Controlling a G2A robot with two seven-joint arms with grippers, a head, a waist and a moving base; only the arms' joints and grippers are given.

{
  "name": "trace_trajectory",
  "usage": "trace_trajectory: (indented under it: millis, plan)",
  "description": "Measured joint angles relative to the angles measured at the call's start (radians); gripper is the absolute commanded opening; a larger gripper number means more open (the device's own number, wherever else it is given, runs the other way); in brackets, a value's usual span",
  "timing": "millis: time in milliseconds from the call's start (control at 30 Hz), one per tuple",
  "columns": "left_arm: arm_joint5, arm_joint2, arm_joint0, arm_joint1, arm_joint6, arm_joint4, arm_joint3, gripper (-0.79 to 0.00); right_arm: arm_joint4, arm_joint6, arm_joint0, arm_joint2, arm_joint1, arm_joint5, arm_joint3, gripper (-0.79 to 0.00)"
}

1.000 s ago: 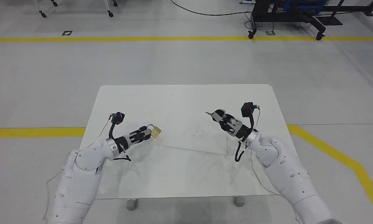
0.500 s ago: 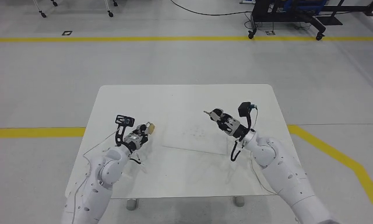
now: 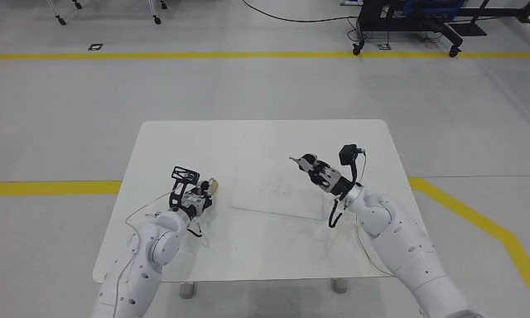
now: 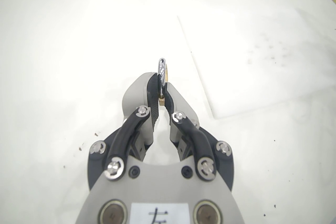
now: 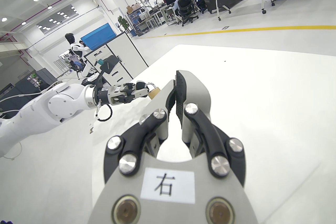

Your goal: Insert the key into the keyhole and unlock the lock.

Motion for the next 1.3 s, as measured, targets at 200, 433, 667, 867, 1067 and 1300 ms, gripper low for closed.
trace_trajectory:
  millis: [200,433,667,867,1067,1300]
  plan:
    - [0.004,0.015,-0.004,-0.001,-0.010,0.025,0.004,-0.548,0.009,0.001,-0.004,0.010,0.001,-0.015,-0.002,-0.785]
    - [0.005,0.018,-0.008,-0.003,-0.007,0.024,0.005,-0.480,0.017,0.010,-0.006,0.014,0.000,-0.023,-0.004,-0.785]
    - [0.004,0.035,-0.032,-0.008,0.005,0.023,0.038,-0.526,0.026,0.016,-0.009,0.018,-0.001,-0.037,-0.007,-0.785]
    - [0.009,0.053,-0.048,-0.013,0.030,0.025,0.065,-0.727,0.030,0.024,-0.011,0.023,0.000,-0.051,-0.009,-0.785]
    - [0.020,0.051,-0.050,-0.013,0.052,0.051,0.072,-0.785,0.029,0.029,-0.012,0.025,0.000,-0.056,-0.010,-0.785]
    - [-0.059,-0.018,-0.058,-0.013,-0.035,-0.205,0.102,-0.785,0.026,0.011,-0.020,0.038,0.001,-0.064,-0.023,-0.785]
